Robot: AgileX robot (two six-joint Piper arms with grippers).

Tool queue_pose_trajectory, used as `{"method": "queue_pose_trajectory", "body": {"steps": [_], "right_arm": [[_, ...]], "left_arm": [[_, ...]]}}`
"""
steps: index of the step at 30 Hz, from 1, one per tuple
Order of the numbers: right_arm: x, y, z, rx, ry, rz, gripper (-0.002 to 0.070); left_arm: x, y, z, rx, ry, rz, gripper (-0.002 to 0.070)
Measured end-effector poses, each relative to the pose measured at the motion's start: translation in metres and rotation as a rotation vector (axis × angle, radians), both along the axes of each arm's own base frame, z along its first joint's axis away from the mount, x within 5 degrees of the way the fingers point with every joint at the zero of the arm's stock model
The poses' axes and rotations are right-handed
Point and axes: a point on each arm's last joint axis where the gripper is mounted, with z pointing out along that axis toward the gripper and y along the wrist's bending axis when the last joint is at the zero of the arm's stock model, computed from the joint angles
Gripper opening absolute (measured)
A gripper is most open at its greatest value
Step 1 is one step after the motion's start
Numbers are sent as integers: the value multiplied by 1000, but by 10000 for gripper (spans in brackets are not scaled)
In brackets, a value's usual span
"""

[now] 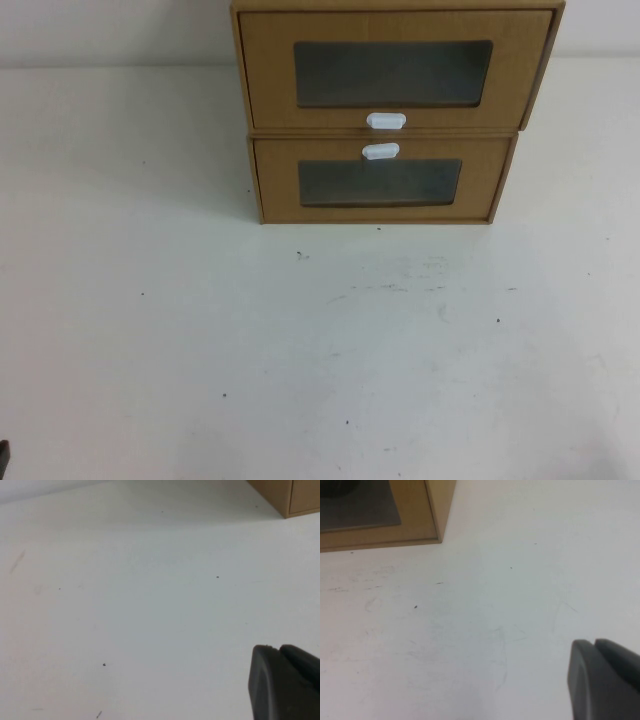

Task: Open the shoe box
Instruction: 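Pull the top drawer of the cardboard box fully open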

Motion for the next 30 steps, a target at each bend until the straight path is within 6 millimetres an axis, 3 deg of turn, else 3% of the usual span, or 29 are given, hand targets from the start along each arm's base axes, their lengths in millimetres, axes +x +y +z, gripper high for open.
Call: {"method": "queue_pose_trajectory", "body": {"steps": [19,21,26,30], "right_arm": [[0,0,0,0,0,0,-20],[0,0,0,0,0,0,-20],[0,0,0,0,0,0,-20],[0,0,0,0,0,0,-20]], "left_arm": [[0,0,1,-28,-8,4,-6],[1,-2,3,-141,-22,15,-6],[3,-3,20,-664,-128,74,-6],[3,-1,25,-845,-152,99,-6]]}}
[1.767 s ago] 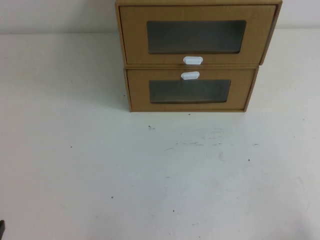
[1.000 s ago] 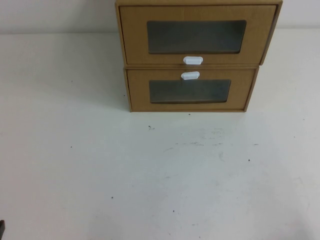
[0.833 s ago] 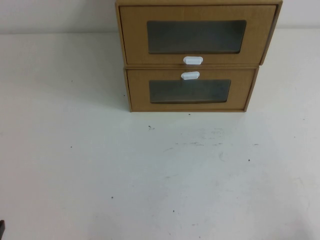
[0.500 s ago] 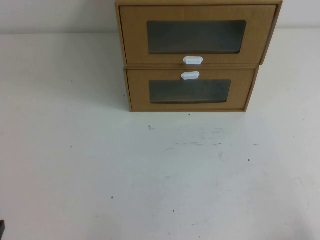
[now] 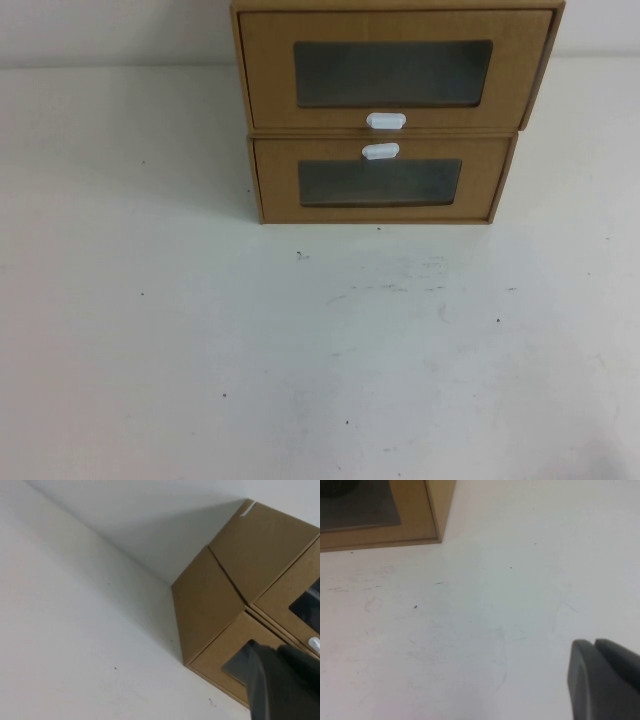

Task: Open the shoe box
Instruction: 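Pull the top drawer of the cardboard box fully open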

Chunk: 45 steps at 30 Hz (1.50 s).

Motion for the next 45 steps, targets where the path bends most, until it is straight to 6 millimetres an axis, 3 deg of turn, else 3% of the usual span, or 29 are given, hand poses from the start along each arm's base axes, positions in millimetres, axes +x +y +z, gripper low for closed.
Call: {"method": "queue_pose_trajectory", "body": {"steps": [10,14,18,23,30,36,40,45], "right_arm": [[0,0,0,0,0,0,-20],[0,0,0,0,0,0,-20],[0,0,0,0,0,0,-20],[0,0,0,0,0,0,-20],[0,0,0,0,0,0,-20],[0,0,0,0,0,0,-20],[0,0,0,0,0,0,-20],[0,0,0,0,0,0,-20]], "left_arm": [[-1,-4,4,-22,30,-49,-6],[5,-18,36,205,164,-225,-6],[29,-29,65,403,382,-404,-6],[84,-45,109,594,435,-619,-6],[186,-64,194,697,288,-709,-6],[248,-80,261,700,132,-769,-6],[287,-88,281,677,112,-815,-6],[331,-104,280,682,124,-844,-6]]}}
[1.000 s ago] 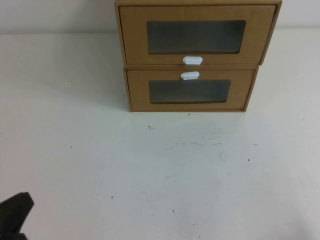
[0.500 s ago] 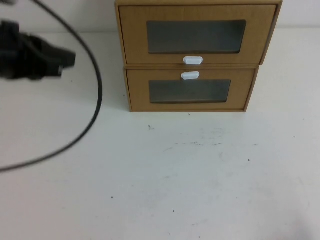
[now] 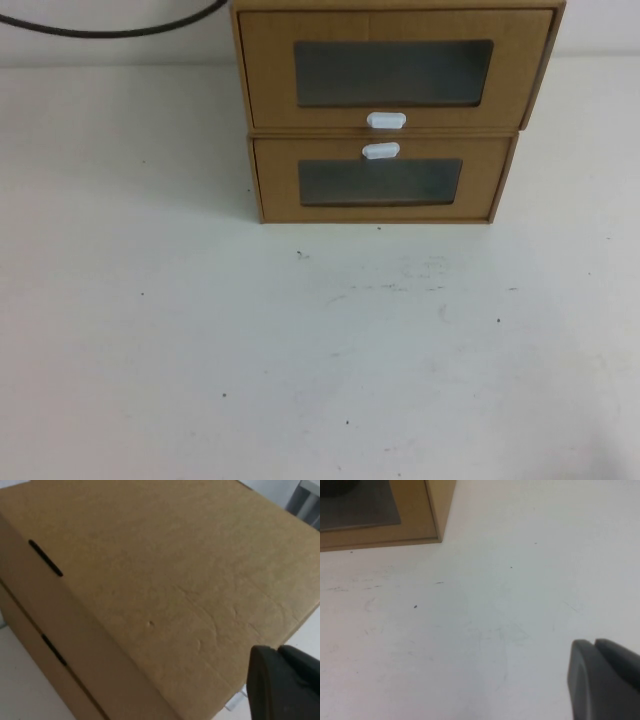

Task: Open the shoe box
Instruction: 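Pull the top drawer of the cardboard box fully open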

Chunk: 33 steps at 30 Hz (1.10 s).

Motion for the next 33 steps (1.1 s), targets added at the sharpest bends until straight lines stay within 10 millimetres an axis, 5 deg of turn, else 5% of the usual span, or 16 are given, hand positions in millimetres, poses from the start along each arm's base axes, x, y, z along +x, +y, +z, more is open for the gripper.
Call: {"method": "queue_pose_trajectory", "body": {"steps": [11,33], "right_arm": [[0,0,0,0,0,0,-20],[0,0,0,0,0,0,-20]], "left_arm": [[28,-76,-55,205,49,-66,-6],[34,-81,-64,168,108,-31,-6]]}}
